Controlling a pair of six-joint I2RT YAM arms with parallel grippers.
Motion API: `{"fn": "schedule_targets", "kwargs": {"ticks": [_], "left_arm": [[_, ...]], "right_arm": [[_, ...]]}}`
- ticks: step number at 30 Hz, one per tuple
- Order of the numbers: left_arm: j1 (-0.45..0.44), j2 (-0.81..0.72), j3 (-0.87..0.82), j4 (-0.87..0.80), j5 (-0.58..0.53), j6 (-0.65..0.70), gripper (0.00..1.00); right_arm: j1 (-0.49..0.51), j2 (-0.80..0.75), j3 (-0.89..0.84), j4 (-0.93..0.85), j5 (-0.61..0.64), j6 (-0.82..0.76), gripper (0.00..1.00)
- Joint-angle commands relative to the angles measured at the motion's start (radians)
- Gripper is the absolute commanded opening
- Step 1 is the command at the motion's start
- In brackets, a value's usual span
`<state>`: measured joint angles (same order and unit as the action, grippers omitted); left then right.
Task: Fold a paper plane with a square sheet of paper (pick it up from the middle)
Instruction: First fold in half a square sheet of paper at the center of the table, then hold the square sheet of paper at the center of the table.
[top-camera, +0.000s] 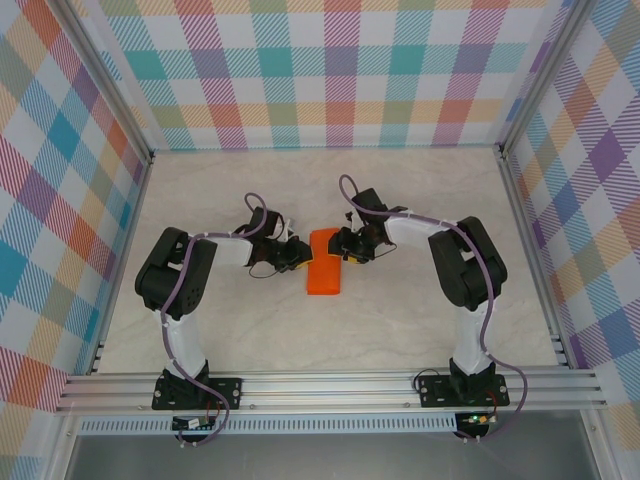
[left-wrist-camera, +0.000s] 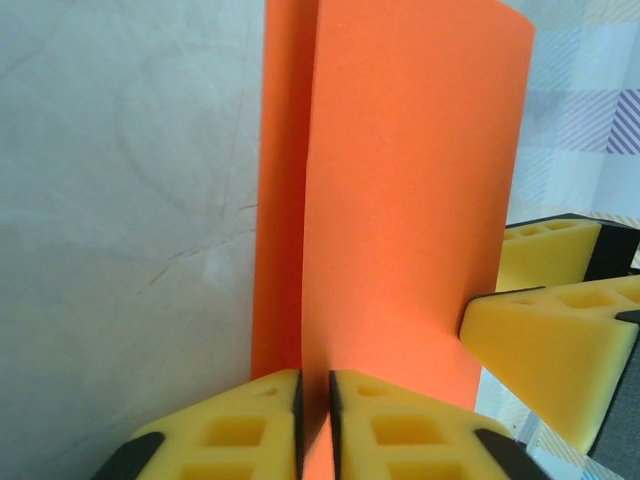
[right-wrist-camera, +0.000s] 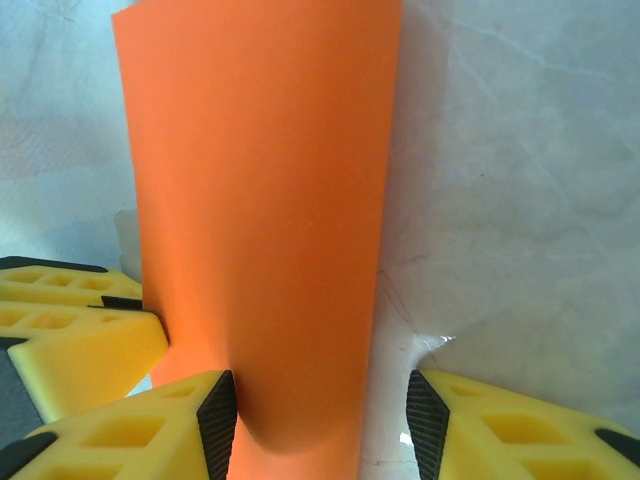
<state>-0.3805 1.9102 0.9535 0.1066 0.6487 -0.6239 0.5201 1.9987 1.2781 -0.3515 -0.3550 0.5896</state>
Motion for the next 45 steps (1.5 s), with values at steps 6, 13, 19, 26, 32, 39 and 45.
{"fn": "schedule_targets", "kwargs": {"ticks": [6, 13, 19, 26, 32, 39, 45], "left_arm": [[0.009, -0.104, -0.042, -0.063, -0.097, 0.038, 0.38], [0.01, -0.198, -0.072, -0.13, -0.21, 0.058, 0.41], [0.009, -0.222, -0.081, -0.131, -0.215, 0.055, 0.4], [-0.007, -0.208, -0.06, -0.103, -0.158, 0.058, 0.36], [-0.029, -0.177, -0.034, -0.088, -0.149, 0.041, 0.33], [-0.058, -0.127, -0.002, -0.077, -0.129, 0.017, 0.27], [-0.082, -0.066, 0.022, -0.046, -0.12, -0.015, 0.21]], "right_arm": [[0.034, 0.063, 0.069, -0.104, 0.083, -0.046, 0.51], [0.04, 0.085, 0.088, -0.123, 0.104, -0.056, 0.51], [0.043, 0.109, 0.118, -0.146, 0.109, -0.064, 0.52], [0.047, 0.133, 0.137, -0.182, 0.126, -0.092, 0.51], [0.049, 0.149, 0.155, -0.217, 0.158, -0.109, 0.51], [0.049, 0.158, 0.158, -0.222, 0.17, -0.104, 0.51], [0.049, 0.17, 0.158, -0.221, 0.174, -0.099, 0.51]]}}
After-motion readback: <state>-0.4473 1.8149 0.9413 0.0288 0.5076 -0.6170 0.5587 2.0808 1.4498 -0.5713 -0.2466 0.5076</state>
